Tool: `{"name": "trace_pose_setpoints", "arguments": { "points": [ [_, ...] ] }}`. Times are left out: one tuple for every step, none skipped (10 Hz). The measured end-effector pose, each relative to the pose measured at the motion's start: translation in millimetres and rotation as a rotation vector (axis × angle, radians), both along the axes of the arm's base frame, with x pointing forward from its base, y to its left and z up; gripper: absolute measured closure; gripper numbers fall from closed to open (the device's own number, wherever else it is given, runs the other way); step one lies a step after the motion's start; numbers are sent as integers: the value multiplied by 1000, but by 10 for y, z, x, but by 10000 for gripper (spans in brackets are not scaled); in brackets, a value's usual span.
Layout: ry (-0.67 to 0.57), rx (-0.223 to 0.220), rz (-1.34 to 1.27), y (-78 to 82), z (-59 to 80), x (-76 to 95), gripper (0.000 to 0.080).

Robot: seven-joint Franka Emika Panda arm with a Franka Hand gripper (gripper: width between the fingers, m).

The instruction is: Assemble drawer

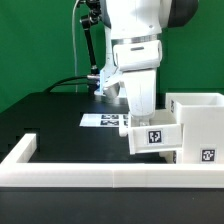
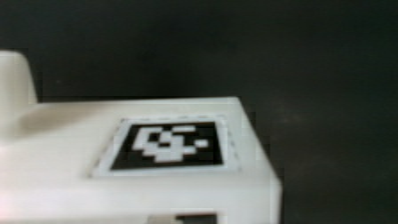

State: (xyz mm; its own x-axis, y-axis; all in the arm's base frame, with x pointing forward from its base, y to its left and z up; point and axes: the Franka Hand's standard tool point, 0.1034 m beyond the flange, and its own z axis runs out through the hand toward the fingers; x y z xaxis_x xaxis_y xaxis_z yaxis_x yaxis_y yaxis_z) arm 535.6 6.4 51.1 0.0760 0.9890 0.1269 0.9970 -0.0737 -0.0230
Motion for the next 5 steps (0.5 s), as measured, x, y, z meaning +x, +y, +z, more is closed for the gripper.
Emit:
{"name": "trace_pose_setpoints", "arguments": {
  "points": [
    [-5, -4, 26, 1, 1, 3, 755],
    [-9, -5, 30, 7, 3, 7, 755],
    [-14, -6, 35, 33, 5, 13, 755],
    [-20, -6, 27, 51, 10, 20, 755],
    [-20, -6, 16, 65, 15, 25, 755]
  ]
}}
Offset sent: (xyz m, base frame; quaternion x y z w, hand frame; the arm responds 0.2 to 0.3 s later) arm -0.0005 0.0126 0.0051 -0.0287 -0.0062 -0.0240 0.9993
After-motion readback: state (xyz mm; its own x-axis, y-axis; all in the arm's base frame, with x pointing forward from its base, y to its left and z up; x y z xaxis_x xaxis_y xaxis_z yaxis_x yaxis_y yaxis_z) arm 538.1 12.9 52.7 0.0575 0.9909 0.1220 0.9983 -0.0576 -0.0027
